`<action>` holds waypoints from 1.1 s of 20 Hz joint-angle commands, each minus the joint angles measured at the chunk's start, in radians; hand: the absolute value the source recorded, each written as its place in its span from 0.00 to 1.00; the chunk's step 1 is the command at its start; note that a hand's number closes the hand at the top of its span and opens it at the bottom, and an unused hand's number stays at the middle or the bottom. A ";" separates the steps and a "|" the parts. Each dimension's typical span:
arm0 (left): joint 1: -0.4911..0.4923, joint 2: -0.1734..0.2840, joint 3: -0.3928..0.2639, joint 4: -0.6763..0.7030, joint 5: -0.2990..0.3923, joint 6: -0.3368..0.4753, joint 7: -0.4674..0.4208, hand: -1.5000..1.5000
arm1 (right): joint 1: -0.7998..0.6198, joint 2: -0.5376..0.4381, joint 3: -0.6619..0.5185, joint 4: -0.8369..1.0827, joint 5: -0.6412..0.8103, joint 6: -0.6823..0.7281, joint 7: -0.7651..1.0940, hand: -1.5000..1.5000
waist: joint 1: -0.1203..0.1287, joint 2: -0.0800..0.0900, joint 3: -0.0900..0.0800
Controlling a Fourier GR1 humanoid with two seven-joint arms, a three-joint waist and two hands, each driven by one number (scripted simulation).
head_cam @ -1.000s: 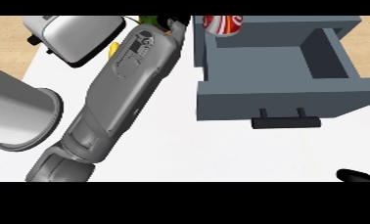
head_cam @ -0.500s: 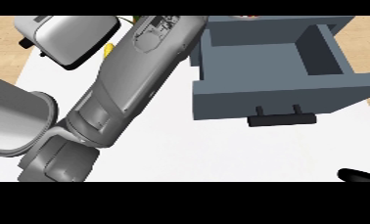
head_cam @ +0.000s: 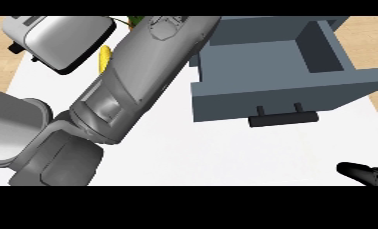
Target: Pick up the can, place it into the drawer and close the drawer
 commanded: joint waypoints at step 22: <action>-0.088 0.000 -0.041 0.114 0.189 0.147 -0.095 0.00 | -0.140 -0.179 0.116 0.121 0.324 0.068 -0.165 0.00 | -0.009 0.014 0.001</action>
